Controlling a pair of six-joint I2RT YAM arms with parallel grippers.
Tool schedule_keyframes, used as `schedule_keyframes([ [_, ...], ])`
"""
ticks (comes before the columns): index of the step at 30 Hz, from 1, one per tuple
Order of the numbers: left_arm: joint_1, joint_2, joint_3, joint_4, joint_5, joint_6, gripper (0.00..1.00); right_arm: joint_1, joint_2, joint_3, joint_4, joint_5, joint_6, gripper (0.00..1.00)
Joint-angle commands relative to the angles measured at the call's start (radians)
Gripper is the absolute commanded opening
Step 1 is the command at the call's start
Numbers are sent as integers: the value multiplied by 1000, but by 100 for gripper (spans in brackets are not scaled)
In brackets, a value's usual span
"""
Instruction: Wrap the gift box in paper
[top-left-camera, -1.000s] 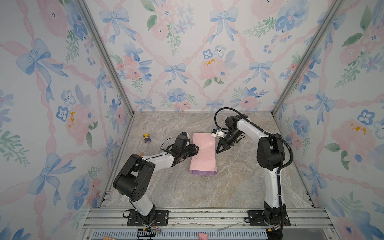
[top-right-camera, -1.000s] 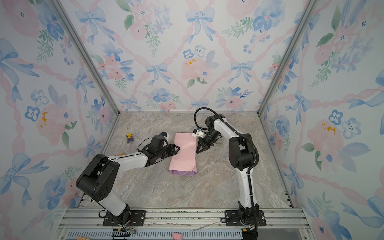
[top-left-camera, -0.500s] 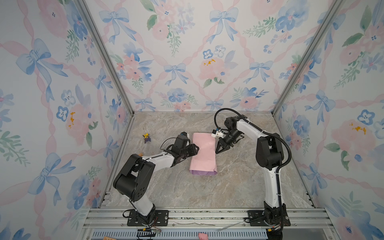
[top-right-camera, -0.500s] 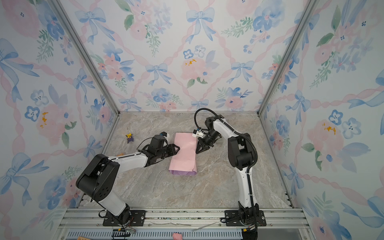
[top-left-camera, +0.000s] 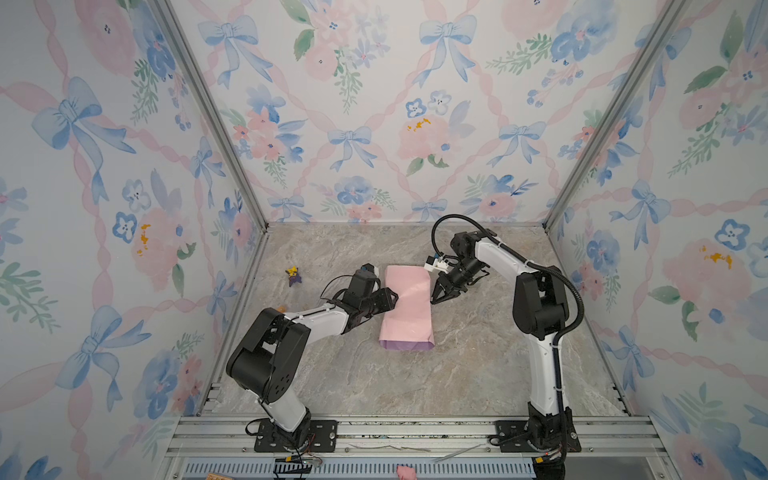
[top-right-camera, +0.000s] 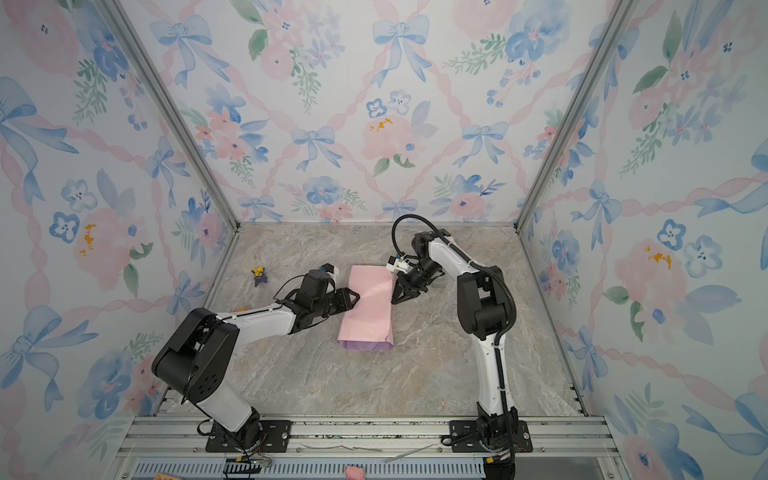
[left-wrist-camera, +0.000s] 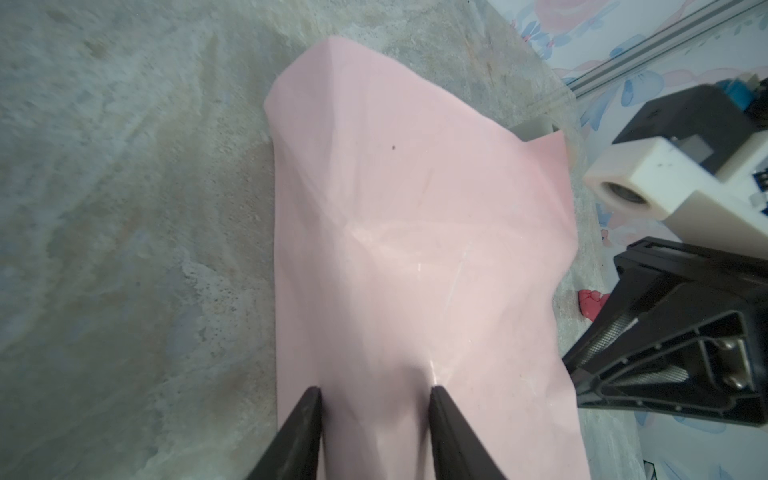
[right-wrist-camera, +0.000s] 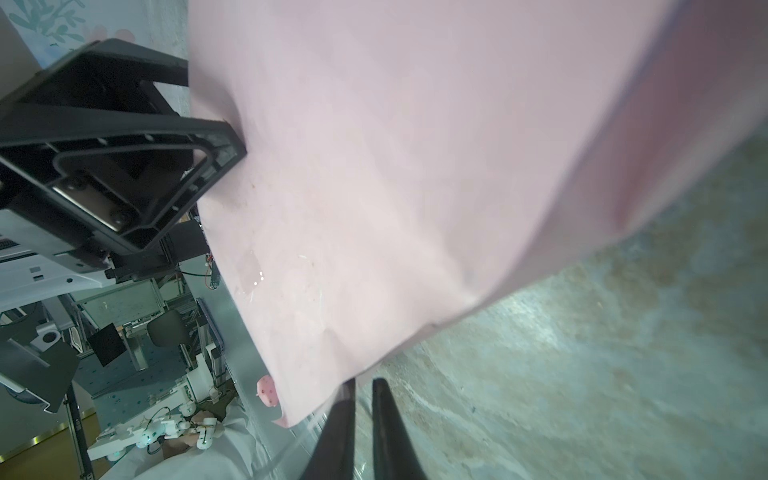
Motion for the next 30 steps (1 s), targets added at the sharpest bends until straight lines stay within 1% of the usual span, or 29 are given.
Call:
schedule_keyframes([
  [1,-4,16,-28,-111,-33,32,43,-9,16,-12,-11,-20,0,13],
  [3,-4,17,-28,-111,-32,31,43,-9,3,-20,-20,-15,-8,11],
  [7,-5,19,-27,-111,-33,32,43,-16,-47,-56,-33,-1,-16,3],
  [10,-4,21,-25,-113,-31,32,43,-22,-85,-75,-38,6,-15,0],
  [19,-6,23,-18,-113,-30,33,43,-3,-138,-47,-48,-5,2,0],
  [23,-6,21,-17,-114,-30,36,42,19,-121,15,-44,-22,24,0],
  [30,-6,16,-20,-117,-35,37,42,65,-59,126,-75,-29,13,0],
])
